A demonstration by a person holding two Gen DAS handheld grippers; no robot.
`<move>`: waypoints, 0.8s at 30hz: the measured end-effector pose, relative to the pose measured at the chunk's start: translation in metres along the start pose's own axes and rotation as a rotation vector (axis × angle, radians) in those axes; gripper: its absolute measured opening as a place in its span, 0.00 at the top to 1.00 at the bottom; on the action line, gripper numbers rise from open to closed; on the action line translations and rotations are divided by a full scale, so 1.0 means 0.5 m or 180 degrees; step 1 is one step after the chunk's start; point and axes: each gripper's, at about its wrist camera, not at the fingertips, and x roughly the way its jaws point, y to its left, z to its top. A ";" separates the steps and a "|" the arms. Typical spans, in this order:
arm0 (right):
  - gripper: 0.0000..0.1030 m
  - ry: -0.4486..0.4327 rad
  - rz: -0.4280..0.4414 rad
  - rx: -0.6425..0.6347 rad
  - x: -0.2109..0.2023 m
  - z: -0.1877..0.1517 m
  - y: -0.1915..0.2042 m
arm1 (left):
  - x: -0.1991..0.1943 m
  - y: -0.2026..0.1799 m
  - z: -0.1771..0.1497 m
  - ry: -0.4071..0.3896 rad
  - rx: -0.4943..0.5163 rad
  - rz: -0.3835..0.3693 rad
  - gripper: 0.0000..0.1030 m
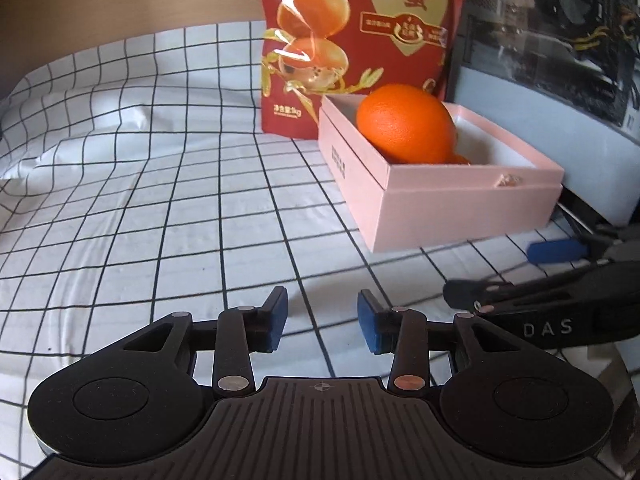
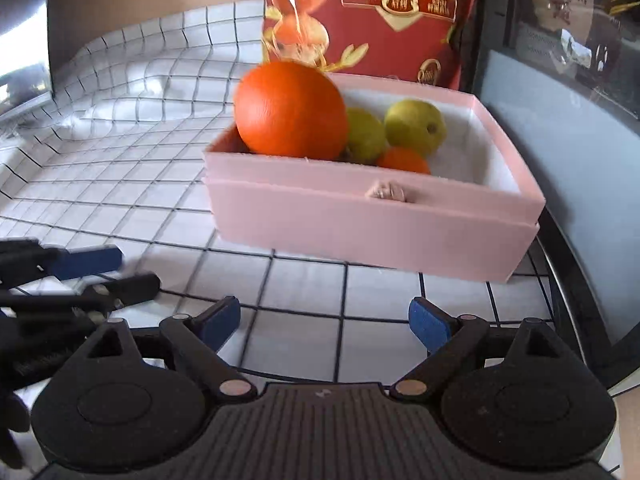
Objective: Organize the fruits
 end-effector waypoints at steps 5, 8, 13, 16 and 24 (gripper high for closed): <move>0.00 0.0043 -0.0157 0.0169 0.014 0.002 -0.012 | 0.009 -0.014 0.003 -0.0030 0.0024 0.0106 0.57; 0.00 -0.0009 -0.0226 0.0226 0.009 -0.006 -0.018 | 0.009 -0.010 0.002 -0.0034 -0.0018 0.0082 0.58; 0.00 -0.0171 -0.0211 0.0203 0.012 -0.017 -0.028 | 0.010 -0.017 0.002 -0.0025 0.0063 0.0155 0.57; 0.00 -0.0171 -0.0212 0.0202 0.011 -0.017 -0.028 | 0.013 -0.015 0.004 -0.0024 0.0035 0.0163 0.57; 0.00 -0.0171 -0.0212 0.0201 0.011 -0.016 -0.028 | 0.018 -0.020 0.009 -0.0019 0.0034 0.0207 0.56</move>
